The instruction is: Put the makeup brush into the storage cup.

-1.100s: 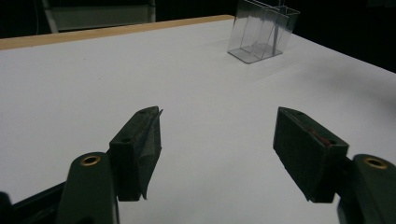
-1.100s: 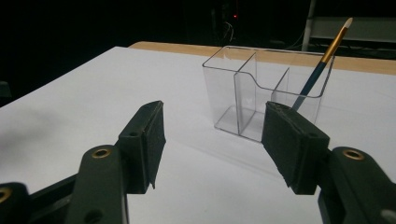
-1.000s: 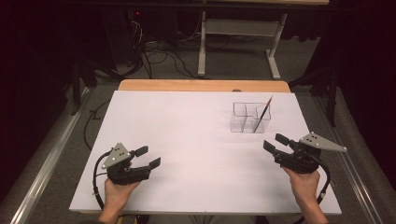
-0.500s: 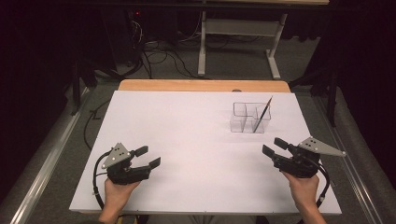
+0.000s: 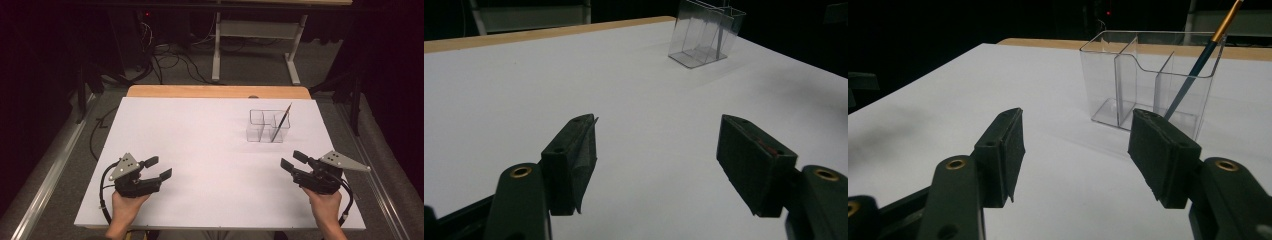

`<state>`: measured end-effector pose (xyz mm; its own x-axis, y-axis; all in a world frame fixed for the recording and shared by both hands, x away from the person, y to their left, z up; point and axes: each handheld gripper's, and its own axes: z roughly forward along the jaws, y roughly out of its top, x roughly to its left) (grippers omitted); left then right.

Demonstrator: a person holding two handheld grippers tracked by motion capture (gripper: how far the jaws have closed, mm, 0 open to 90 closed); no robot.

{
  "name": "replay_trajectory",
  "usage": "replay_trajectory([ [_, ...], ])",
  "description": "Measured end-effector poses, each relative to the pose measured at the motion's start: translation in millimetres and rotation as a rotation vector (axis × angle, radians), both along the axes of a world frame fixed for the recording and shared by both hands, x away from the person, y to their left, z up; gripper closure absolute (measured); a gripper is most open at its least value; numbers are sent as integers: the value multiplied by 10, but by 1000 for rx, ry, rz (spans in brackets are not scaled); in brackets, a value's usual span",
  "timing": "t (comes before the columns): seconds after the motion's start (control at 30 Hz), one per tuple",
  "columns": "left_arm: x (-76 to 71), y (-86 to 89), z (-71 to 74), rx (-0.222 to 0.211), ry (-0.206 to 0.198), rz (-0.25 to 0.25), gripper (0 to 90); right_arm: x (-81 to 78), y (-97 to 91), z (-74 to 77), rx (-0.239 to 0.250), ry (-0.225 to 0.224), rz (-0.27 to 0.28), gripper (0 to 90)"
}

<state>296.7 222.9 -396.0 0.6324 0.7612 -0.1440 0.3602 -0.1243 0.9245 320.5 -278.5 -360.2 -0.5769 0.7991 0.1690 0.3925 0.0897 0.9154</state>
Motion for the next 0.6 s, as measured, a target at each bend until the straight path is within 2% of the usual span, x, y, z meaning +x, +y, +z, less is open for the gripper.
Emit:
replay_trajectory([
  [0.6,-2,-5,-1,0,0,2,326,-36,1,-108,-5,17,4,411],
])
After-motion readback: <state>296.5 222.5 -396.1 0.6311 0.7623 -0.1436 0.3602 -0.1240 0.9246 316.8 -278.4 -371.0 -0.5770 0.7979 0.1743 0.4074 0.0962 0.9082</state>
